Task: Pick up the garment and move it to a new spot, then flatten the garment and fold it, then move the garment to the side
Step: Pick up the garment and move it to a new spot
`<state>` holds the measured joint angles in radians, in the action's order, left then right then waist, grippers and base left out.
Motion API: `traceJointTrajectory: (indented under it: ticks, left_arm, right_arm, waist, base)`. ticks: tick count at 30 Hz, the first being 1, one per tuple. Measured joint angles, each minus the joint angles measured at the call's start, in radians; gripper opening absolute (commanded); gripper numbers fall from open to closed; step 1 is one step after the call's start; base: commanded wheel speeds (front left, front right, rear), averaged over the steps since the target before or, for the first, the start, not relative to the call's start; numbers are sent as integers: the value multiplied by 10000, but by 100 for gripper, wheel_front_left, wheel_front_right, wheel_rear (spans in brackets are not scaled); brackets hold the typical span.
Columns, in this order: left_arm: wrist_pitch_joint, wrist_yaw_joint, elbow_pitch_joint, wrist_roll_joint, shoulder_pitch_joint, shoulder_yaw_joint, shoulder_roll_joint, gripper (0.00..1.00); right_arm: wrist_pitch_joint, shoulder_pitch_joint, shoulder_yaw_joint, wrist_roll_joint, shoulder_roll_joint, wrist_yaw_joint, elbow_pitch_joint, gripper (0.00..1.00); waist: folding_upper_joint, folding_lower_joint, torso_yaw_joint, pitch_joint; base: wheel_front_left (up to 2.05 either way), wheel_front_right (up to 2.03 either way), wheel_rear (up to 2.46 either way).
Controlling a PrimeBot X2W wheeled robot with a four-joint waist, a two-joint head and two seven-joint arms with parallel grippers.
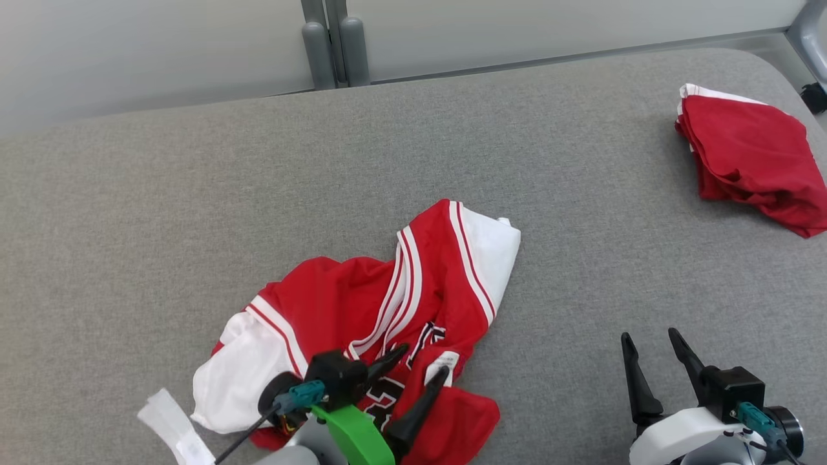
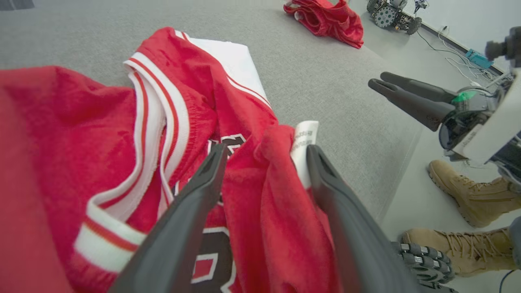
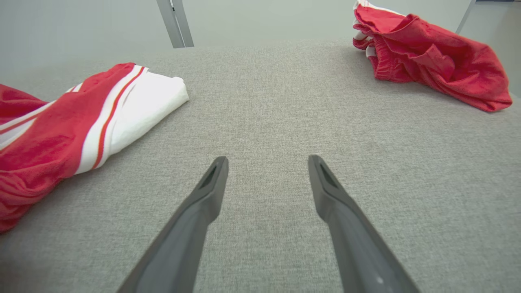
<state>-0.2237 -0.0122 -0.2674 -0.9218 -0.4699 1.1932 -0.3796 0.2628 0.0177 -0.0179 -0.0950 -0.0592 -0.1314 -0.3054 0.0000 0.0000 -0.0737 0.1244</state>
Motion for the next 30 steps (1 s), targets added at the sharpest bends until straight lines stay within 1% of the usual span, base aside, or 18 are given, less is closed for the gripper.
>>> traceJointTrajectory:
  ticks: [2,4,6,9,11,13,17,20,21,23,28,30]
  left_arm:
    - [-240,-374,-153,58,382,-311,161,100]
    - [-339,-686,-182,443,593,-610,240,100]
    - [-355,-1026,138,591,1080,-1526,370,100]
    - [-389,-1453,631,1342,1940,-2880,493,100]
    - [-389,-1570,667,1793,2569,-3427,466,100]
    - [-387,-1593,700,2054,3192,-3986,458,100]
    - [-389,-1578,982,2769,3865,-5200,550,100]
    - [-389,-1484,1179,3373,4357,-6084,673,100]
    - [-389,-1404,1331,3800,4659,-6567,823,100]
    - [-389,-1323,1417,4178,5030,-7141,995,100]
    - [-391,-1087,1444,4963,5795,-8268,1455,100]
    - [-389,-922,1373,5195,5949,-8717,1676,100]
  right_arm:
    - [0,75,-35,0,17,0,-23,100]
    - [0,173,-75,2,25,0,-35,100]
    - [-2,195,-167,12,38,0,6,100]
    - [0,231,-314,27,48,0,107,100]
    - [0,266,-389,38,48,0,125,100]
    - [-2,349,-408,81,52,0,146,100]
    - [0,425,-428,98,58,0,186,100]
    - [-2,463,-497,113,56,0,270,100]
    - [0,546,-541,148,50,0,334,100]
    - [-2,630,-581,194,42,0,399,100]
    - [0,760,-709,360,-105,0,652,100]
    - [0,782,-711,483,-157,0,754,100]
  waist:
    - [0,0,17,-94]
    - [0,0,46,-202]
    - [0,0,92,-335]
    - [0,0,184,-530]
    - [0,0,255,-658]
    - [0,0,345,-803]
    - [0,0,583,-1012]
    - [0,0,769,-1118]
    - [0,0,878,-1180]
    - [0,0,982,-1253]
    - [0,0,1173,-1373]
    - [0,0,1218,-1386]
  base:
    - [0,0,0]
    - [0,0,0]
    - [0,0,0]
    - [0,0,0]
    - [0,0,0]
    - [0,0,0]
    - [0,0,0]
    - [0,0,0]
    - [0,0,0]
    - [0,0,0]
    - [0,0,0]
    - [0,0,0]
